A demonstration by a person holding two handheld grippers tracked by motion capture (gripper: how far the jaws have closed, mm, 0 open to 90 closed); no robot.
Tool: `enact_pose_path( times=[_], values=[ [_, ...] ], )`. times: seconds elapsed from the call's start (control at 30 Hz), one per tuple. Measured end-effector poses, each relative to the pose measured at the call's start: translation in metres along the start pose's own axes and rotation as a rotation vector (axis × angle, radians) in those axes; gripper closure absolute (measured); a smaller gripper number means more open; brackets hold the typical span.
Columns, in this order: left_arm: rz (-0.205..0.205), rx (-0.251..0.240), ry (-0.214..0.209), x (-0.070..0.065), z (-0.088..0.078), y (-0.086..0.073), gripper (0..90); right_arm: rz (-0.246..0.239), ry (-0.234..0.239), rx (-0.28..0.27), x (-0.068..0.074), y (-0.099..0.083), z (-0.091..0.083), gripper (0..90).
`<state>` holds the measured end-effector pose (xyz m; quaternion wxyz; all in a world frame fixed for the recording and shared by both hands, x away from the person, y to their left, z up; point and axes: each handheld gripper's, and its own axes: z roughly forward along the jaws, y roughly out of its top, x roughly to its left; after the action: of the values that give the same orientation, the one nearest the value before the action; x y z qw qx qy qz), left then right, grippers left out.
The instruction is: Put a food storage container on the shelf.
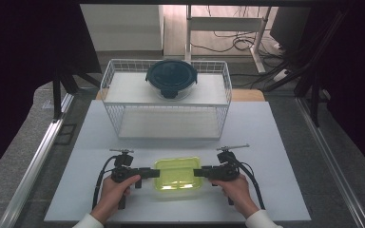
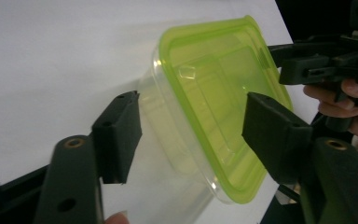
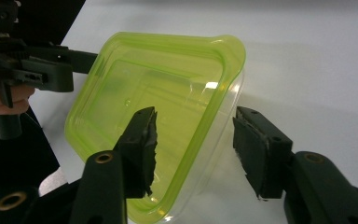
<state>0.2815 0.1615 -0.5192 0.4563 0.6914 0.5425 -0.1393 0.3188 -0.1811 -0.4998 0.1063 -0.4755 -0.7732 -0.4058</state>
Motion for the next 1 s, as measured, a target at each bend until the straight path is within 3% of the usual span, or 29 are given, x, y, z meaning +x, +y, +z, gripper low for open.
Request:
enact_pose_path(
  times=[0.07, 0.17, 0.3, 0.4, 0.53, 1.0],
  values=[
    [-0.037, 0.012, -0.047, 0.002, 0.004, -0.001, 46.5, 0.025, 0.017, 0.001, 0.0, 0.0, 0.002, 53.8],
    [-0.05, 0.025, -0.059, 0.003, 0.006, -0.002, 52.8, 0.035, 0.016, 0.004, -0.001, -0.001, 0.002, 58.6],
    [-0.055, 0.027, -0.053, 0.003, 0.006, -0.002, 62.4, 0.083, 0.045, 0.014, -0.004, -0.003, 0.002, 67.3],
    [-0.066, 0.014, -0.053, 0.003, 0.004, -0.002, 70.0, 0.088, 0.043, 0.0, -0.004, -0.003, -0.001, 73.1],
    [-0.071, -0.011, -0.082, 0.002, -0.001, -0.002, 74.0, 0.081, 0.055, -0.019, -0.002, -0.003, -0.005, 75.9],
    [0.055, -0.065, -0.066, -0.022, -0.019, 0.008, 75.1, -0.052, 0.005, -0.071, 0.019, 0.004, -0.022, 77.5]
  ],
)
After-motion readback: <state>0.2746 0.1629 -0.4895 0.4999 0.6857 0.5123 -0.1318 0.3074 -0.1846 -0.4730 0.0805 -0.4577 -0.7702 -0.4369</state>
